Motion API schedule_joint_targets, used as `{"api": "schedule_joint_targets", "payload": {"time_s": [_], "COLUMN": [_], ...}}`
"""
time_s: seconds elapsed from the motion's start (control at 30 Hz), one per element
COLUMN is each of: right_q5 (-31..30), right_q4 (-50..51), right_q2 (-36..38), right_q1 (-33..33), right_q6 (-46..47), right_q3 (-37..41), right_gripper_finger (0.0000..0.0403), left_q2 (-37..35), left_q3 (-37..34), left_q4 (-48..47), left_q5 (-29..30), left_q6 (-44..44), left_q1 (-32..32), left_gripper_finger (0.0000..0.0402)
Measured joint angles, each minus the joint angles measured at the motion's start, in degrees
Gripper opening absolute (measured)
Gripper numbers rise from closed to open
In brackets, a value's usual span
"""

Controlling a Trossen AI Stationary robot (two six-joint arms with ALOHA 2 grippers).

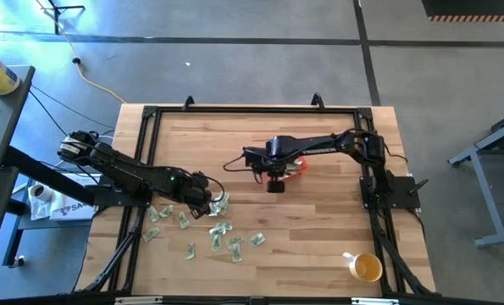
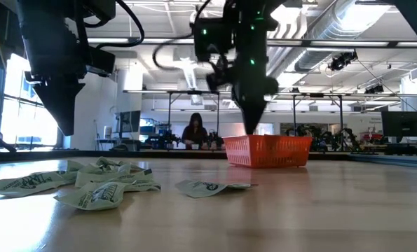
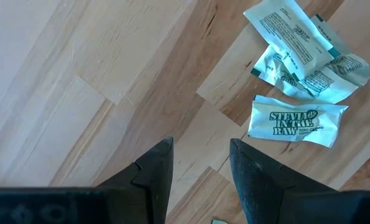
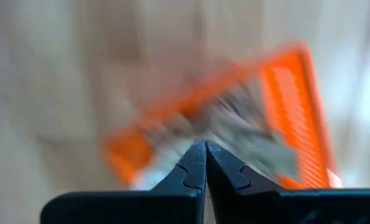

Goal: Pick and place Stevia / Truvia into bins
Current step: Adjust the green stevia packets in the orange basket

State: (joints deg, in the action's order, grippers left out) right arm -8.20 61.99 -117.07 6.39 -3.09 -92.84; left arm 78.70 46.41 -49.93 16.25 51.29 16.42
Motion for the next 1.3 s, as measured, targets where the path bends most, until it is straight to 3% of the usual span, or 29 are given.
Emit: {"api": "schedule_joint_targets", "payload": {"time_s": [0.1, 0.3, 0.47, 0.63, 0.93, 1.17, 1.3], "right_q5": [5.79, 1.20, 6.57, 16.27, 22.52, 32.84, 32.86], "right_q4": [-3.37, 1.11, 11.07, 11.30, 13.90, 8.79, 2.18], "right_q2": [1.56, 3.10, 1.37, -0.47, -5.17, -5.53, -5.53], "right_q1": [0.30, 4.22, 8.78, 10.25, 8.43, 7.13, 6.06], "right_q6": [2.56, 8.51, 11.09, 9.97, 9.09, 8.82, 10.83], "right_q3": [-0.02, -0.09, -0.06, -0.02, 0.00, 0.00, -0.02], "right_gripper_finger": [0.0002, 0.0002, 0.0002, 0.0002, 0.0003, 0.0003, 0.0003], "left_q2": [0.02, 0.02, 0.01, 0.00, 0.02, 0.01, 0.02], "left_q3": [0.00, 0.00, 0.00, 0.00, 0.00, 0.00, 0.00], "left_q4": [0.00, 0.02, 0.07, 0.07, -0.65, -1.27, -1.28], "left_q5": [0.00, 0.00, 0.00, -0.01, -0.04, -0.05, -0.07], "left_q6": [0.00, 0.00, 0.00, 0.00, 0.02, 0.00, 0.02], "left_q1": [-0.02, -0.02, -0.02, 0.00, 0.09, 0.09, 0.09], "left_gripper_finger": [0.0191, 0.0191, 0.0191, 0.0191, 0.0191, 0.0191, 0.0191]}}
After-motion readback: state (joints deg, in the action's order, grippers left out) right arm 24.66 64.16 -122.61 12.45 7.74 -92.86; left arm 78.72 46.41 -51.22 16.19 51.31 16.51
